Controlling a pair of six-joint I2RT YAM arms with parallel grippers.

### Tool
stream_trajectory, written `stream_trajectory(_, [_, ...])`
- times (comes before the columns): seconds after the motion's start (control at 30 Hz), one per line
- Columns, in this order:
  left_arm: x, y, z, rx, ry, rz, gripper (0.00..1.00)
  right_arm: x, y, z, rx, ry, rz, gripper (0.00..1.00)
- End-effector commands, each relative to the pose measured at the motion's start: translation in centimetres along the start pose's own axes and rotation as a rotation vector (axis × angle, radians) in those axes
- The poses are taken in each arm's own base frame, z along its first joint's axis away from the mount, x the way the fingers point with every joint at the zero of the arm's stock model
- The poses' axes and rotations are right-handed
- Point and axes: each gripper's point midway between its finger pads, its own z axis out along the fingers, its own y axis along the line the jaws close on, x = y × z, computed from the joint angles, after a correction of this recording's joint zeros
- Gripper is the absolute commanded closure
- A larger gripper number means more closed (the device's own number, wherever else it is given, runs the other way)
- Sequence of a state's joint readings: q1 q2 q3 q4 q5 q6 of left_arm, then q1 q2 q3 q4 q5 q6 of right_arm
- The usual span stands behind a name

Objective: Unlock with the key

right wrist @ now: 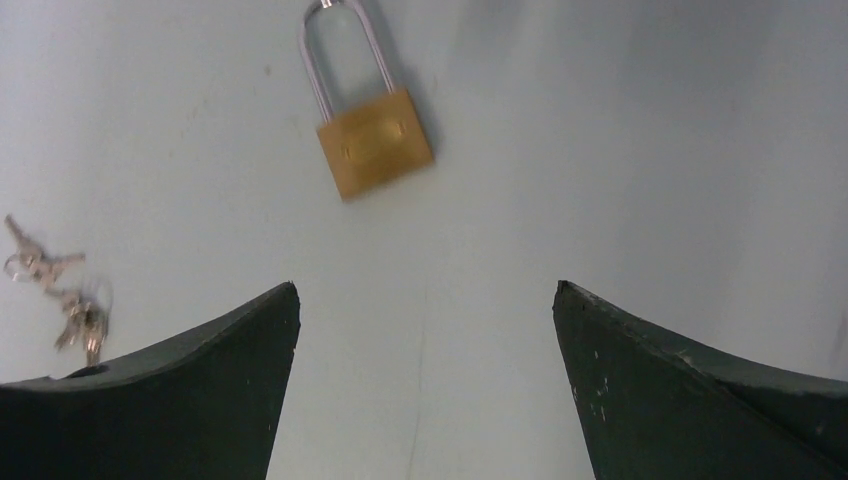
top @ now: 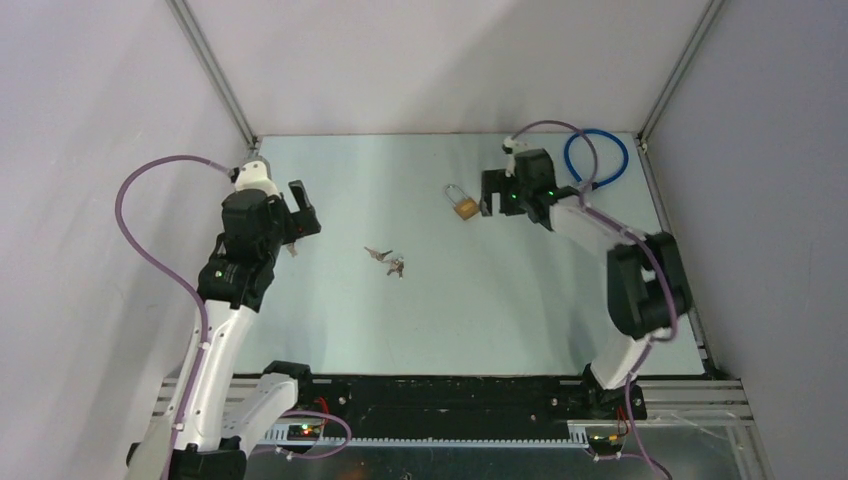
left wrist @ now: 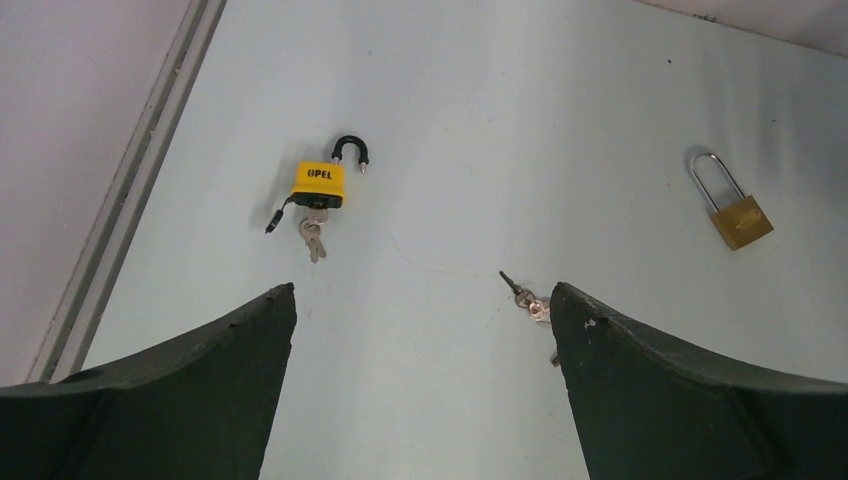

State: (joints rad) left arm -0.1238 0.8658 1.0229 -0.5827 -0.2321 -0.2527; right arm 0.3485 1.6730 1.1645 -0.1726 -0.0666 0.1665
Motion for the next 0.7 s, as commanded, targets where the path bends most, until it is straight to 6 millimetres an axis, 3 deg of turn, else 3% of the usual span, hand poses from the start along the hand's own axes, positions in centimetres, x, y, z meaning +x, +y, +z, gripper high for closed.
stream_trajectory(0.0, [-1.2,-0.4,0.1,0.008,-0.059,0.035,0.0,-1.9,2.2,4.9,-0.027,0.007,-0.132,0.01])
stream_trajectory(0.03, [-1.1,-0.5,0.1,0.011,-0.058,0.039,0.0,-3.0,2.8,5.3,-0.035,0.0,-0.142,0.01])
stream_trajectory(0.07, [-1.1,-0.5,0.1,0.011,-0.058,0.044,0.0,-1.4,3.0,7.0,-0.036,0.051,-0.162,0.0])
stream_trajectory(0.1, [-1.1,-0.5,0.1,0.01,-0.061,0.047,0.0,-2.5,3.6,7.4,-0.039,0.049,-0.175,0.01])
stream_trajectory(0.13, [-1.0,-0.4,0.1,0.008,-0.062,0.052,0.0,-0.7,3.7,8.7,-0.032,0.111,-0.198,0.01])
stream_trajectory(0.17, [-1.0,-0.4,0.1,0.007,-0.063,0.054,0.0,-1.9,4.2,9.2,-0.031,0.092,-0.21,0.02])
stream_trajectory(0.2, [-1.0,-0.4,0.1,0.007,-0.065,0.056,0.0,-0.5,4.2,10.3,-0.015,0.135,-0.231,0.02])
stream_trajectory(0.23, [-1.0,-0.4,0.0,0.008,-0.066,0.057,0.0,-1.3,4.8,10.6,-0.012,0.122,-0.239,0.03])
stream_trajectory(0.27, [-1.0,-0.5,0.0,0.01,-0.066,0.059,0.0,-0.3,4.4,11.4,0.008,0.154,-0.24,0.03])
stream_trajectory(0.3, [-1.0,-0.5,-0.1,0.013,-0.07,0.059,0.0,-1.0,4.5,11.7,0.022,0.142,-0.241,0.04])
stream_trajectory(0.5, [-1.1,-0.9,-0.3,0.034,-0.08,0.058,0.0,1.6,3.9,14.2,0.079,0.221,-0.271,0.07])
stream_trajectory(0.63, [-1.3,-0.9,-0.5,0.038,-0.09,0.057,0.0,2.9,3.9,14.3,0.105,0.268,-0.292,0.19])
stream_trajectory(0.67, [-1.3,-0.9,-0.6,0.041,-0.093,0.057,0.0,3.2,4.0,14.2,0.102,0.278,-0.292,0.25])
